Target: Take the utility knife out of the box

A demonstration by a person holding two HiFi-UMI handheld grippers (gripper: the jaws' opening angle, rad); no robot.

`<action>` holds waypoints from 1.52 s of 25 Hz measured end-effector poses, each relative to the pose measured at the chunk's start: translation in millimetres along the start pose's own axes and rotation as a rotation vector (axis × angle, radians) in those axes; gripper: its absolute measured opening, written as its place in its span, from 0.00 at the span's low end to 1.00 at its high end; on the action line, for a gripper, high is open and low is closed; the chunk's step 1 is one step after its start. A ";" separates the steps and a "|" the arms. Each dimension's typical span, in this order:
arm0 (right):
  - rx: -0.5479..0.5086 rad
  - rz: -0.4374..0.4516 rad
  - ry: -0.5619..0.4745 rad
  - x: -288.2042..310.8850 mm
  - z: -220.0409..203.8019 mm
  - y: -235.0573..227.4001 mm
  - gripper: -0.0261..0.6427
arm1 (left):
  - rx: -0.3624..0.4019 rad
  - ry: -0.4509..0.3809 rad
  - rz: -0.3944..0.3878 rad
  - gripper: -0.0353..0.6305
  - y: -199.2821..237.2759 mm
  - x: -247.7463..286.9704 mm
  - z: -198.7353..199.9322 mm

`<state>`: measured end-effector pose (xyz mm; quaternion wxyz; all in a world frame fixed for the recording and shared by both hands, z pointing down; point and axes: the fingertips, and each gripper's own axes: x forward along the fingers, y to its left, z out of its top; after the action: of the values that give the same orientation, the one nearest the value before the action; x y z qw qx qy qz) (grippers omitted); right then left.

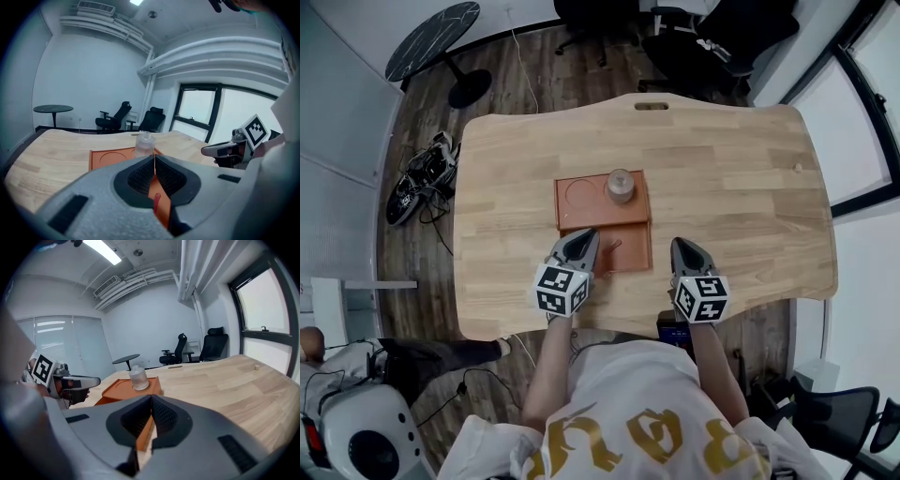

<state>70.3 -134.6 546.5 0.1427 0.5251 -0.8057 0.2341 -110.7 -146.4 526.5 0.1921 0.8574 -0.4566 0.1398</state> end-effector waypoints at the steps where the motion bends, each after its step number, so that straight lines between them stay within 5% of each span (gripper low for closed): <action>1: 0.002 0.002 0.005 1.6 -1.6 0.1 0.06 | -0.002 0.013 -0.002 0.07 0.9 1.5 -3.8; 12: 0.014 0.037 0.067 20.4 -20.7 1.3 0.06 | -0.003 0.143 -0.030 0.07 0.3 19.3 -41.9; 23: 0.031 0.051 0.120 32.1 -32.0 -10.9 0.06 | 0.058 0.396 -0.159 0.07 -7.5 46.7 -83.1; 38: 0.062 0.093 0.189 48.8 -45.3 -25.3 0.06 | 0.118 0.640 -0.246 0.12 -16.4 71.5 -128.3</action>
<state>72.7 -157.3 613.9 0.1907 0.4669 -0.8044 0.3139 -66.4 -131.6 666.7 0.2909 0.8285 -0.2575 0.4034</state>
